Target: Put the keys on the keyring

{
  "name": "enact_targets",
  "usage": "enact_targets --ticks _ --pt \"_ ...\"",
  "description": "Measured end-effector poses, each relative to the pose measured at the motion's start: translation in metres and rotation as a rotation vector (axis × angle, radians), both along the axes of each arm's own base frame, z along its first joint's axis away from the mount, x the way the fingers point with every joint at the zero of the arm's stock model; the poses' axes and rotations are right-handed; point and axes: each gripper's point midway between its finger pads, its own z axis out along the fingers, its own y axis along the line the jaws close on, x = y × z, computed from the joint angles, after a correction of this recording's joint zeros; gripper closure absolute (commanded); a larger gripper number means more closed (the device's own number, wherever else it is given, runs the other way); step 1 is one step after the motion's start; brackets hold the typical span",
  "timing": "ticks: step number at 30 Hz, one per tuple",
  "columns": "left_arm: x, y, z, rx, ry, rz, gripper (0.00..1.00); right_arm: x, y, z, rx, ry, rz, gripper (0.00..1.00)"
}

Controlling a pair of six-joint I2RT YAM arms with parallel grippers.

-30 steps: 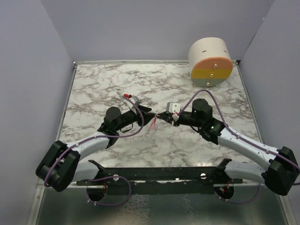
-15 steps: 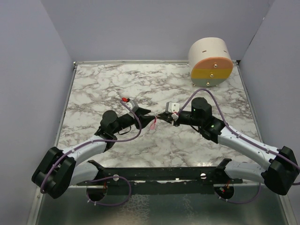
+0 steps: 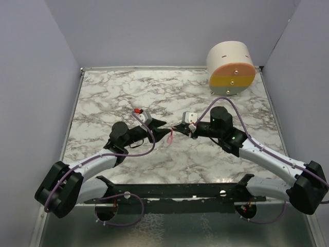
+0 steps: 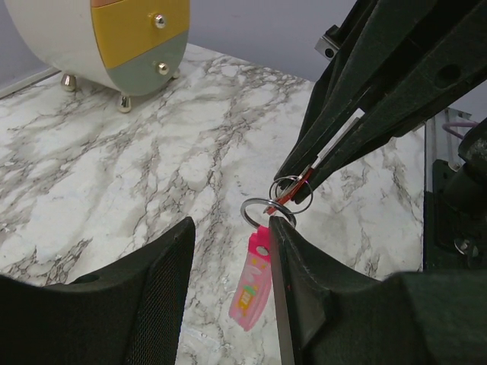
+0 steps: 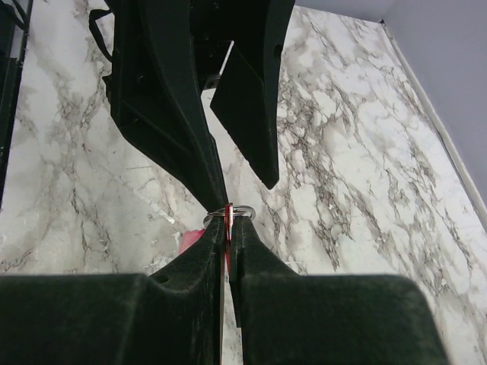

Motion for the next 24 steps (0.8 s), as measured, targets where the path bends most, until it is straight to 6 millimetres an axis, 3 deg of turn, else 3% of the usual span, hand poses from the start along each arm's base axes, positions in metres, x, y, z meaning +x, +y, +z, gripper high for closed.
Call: enact_targets --ticks 14,24 --pt "-0.007 -0.004 -0.002 -0.005 -0.017 -0.049 0.54 -0.004 0.001 -0.003 -0.001 0.015 0.023 0.99" --pt "-0.001 0.013 0.006 -0.036 -0.043 0.069 0.53 -0.001 0.002 0.001 0.022 0.047 -0.006 0.99"
